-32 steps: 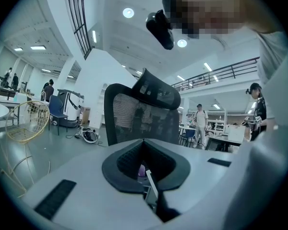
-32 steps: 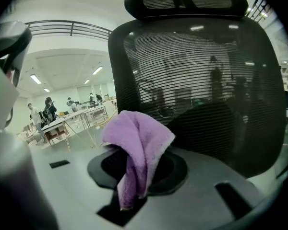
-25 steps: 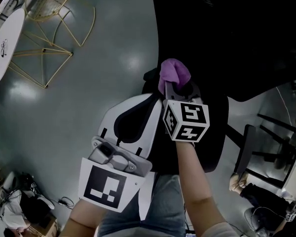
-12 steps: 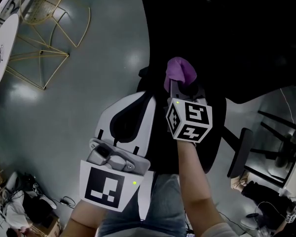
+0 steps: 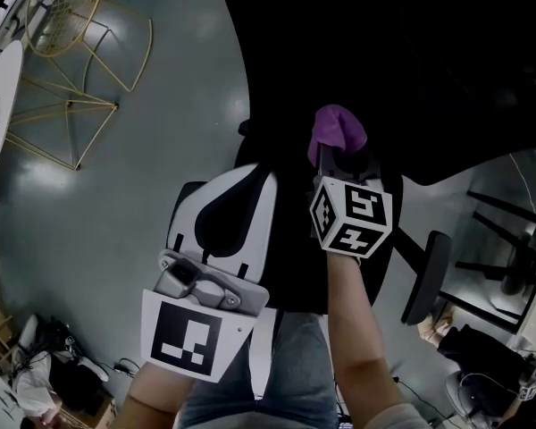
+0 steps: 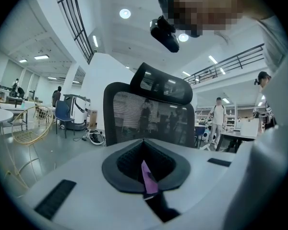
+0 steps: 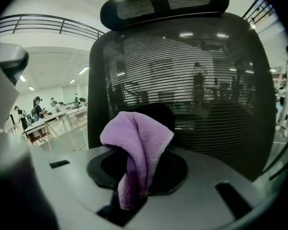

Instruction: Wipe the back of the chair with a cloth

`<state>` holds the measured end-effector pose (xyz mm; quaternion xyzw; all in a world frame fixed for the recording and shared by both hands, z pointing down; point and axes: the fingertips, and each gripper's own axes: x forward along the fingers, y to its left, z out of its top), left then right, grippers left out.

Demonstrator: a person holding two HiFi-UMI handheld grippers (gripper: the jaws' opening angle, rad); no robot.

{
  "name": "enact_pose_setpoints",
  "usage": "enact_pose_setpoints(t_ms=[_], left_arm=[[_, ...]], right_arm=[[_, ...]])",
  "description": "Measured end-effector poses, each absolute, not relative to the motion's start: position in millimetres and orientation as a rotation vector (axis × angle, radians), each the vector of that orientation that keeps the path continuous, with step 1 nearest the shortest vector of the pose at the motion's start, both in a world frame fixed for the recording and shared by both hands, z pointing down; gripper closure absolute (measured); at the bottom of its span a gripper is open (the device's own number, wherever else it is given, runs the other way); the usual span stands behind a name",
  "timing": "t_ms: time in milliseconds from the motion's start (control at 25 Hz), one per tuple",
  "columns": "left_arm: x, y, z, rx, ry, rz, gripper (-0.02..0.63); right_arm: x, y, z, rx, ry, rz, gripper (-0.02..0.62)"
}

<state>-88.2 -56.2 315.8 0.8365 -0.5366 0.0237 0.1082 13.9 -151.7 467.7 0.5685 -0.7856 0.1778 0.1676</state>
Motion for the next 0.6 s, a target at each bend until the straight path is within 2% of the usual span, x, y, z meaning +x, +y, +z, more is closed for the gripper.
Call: enact_pose_setpoints(t_ms=[600], left_arm=[[-40, -58, 316, 2.510, -1.511, 0.090, 0.594]], right_arm=[[99, -149, 471, 1.748, -2.125, 0.514, 0.496]])
